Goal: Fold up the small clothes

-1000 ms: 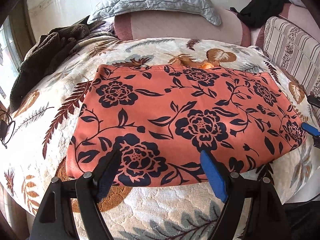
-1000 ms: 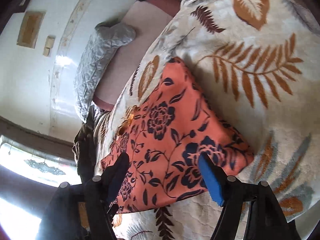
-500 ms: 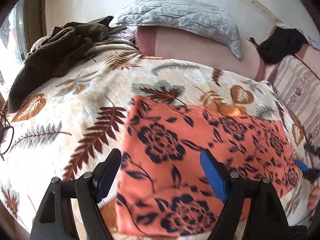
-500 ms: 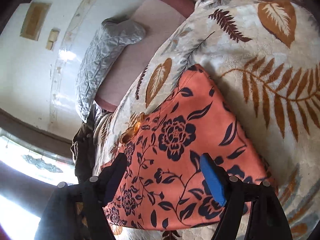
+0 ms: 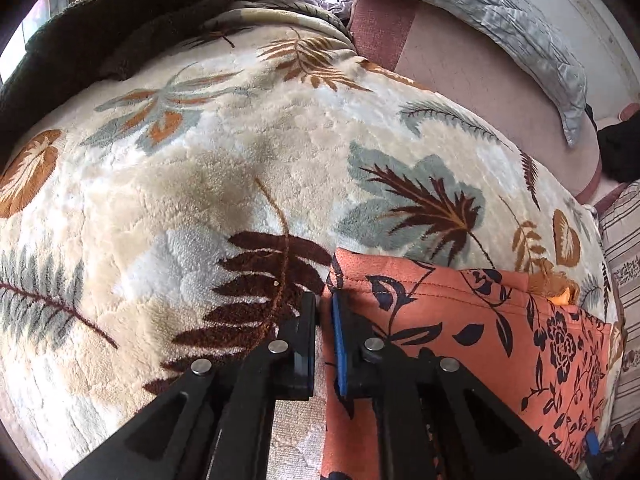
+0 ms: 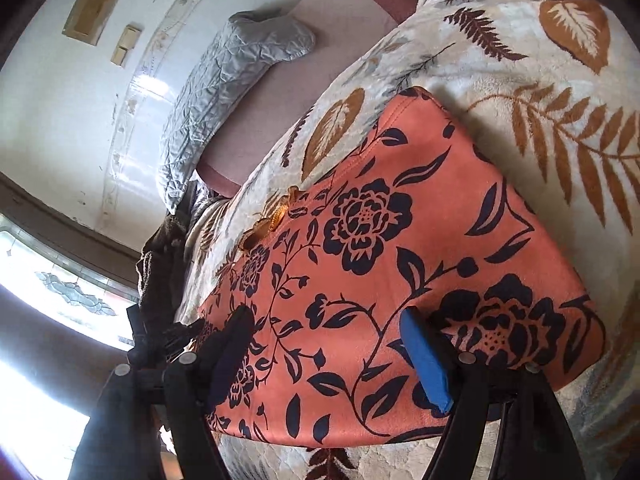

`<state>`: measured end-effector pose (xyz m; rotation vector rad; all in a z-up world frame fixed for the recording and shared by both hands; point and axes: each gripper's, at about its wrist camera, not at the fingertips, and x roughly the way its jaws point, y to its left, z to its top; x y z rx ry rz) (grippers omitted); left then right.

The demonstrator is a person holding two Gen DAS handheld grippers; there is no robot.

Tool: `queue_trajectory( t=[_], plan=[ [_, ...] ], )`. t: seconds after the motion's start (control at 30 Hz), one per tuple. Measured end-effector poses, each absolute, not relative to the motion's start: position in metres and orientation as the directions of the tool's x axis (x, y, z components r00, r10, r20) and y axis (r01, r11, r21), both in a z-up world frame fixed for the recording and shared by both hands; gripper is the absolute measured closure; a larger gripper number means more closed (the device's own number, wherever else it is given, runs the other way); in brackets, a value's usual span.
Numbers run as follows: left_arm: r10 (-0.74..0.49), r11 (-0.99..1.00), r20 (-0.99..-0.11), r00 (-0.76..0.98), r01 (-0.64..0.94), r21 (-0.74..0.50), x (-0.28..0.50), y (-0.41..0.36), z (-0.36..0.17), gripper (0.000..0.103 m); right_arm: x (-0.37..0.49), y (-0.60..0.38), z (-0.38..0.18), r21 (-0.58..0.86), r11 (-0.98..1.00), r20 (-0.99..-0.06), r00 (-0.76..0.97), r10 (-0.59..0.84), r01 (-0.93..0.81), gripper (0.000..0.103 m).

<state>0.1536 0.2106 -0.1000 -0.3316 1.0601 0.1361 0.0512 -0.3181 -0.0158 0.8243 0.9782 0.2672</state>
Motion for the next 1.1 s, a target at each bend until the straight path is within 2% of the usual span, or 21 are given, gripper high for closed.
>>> queue_trajectory(
  t=[0.03, 0.1, 0.17, 0.23, 0.3, 0.4, 0.53, 0.63, 0.8, 0.87, 0.93, 1.1],
  plan=[
    [-0.034, 0.946, -0.874, 0.484, -0.267, -0.185, 0.152, 0.21, -0.097, 0.088, 0.052, -0.322, -0.018, 0.731, 0.662, -0.624, 0.555, 0.55, 0.165, 0.025],
    [0.027, 0.95, -0.871, 0.49, -0.283, -0.129, 0.144, 0.205, -0.086, 0.074, 0.05, -0.329, -0.021, 0.753, 0.63, -0.61, 0.561, 0.56, 0.19, 0.025],
    [0.097, 0.961, -0.845, 0.526, -0.27, -0.058, 0.129, 0.195, -0.069, 0.072, 0.047, -0.335, -0.018, 0.764, 0.615, -0.598, 0.574, 0.56, 0.196, 0.021],
    [0.109, 0.976, -0.816, 0.568, -0.218, -0.022, 0.11, 0.184, -0.054, 0.068, 0.048, -0.341, -0.011, 0.772, 0.605, -0.588, 0.582, 0.562, 0.196, 0.018],
    [0.109, 0.983, -0.789, 0.604, -0.183, -0.003, 0.086, 0.169, -0.041, 0.052, 0.059, -0.347, -0.008, 0.801, 0.568, -0.558, 0.575, 0.599, 0.186, 0.016],
    [0.092, 0.99, -0.769, 0.633, -0.144, 0.0, 0.053, 0.147, -0.035, 0.043, 0.092, -0.354, -0.014, 0.815, 0.542, -0.556, 0.536, 0.635, 0.203, 0.016],
    [0.046, 0.996, -0.793, 0.607, -0.092, -0.013, 0.029, 0.127, -0.053, 0.042, 0.148, -0.366, -0.043, 0.824, 0.498, -0.565, 0.471, 0.678, 0.271, 0.016],
    [0.094, 0.993, -0.827, 0.554, -0.111, 0.038, 0.03, 0.123, -0.083, 0.042, 0.185, -0.387, -0.054, 0.818, 0.48, -0.574, 0.499, 0.649, 0.317, 0.016],
    [0.082, 0.993, -0.813, 0.577, -0.115, 0.018, 0.028, 0.129, -0.082, 0.04, 0.223, -0.415, -0.048, 0.788, 0.499, -0.612, 0.554, 0.564, 0.362, 0.016],
    [0.074, 0.993, -0.813, 0.578, -0.122, 0.004, 0.027, 0.133, -0.083, 0.04, 0.212, -0.417, -0.034, 0.771, 0.52, -0.627, 0.583, 0.517, 0.368, 0.016],
    [0.071, 0.991, -0.812, 0.579, -0.131, -0.007, 0.025, 0.136, -0.082, 0.04, 0.187, -0.406, -0.014, 0.781, 0.539, -0.606, 0.591, 0.533, 0.315, 0.016],
    [0.046, 0.99, -0.782, 0.621, -0.135, -0.049, 0.008, 0.133, -0.062, 0.04, 0.075, -0.35, 0.028, 0.751, 0.643, -0.596, 0.573, 0.562, 0.151, 0.015]
  ],
)
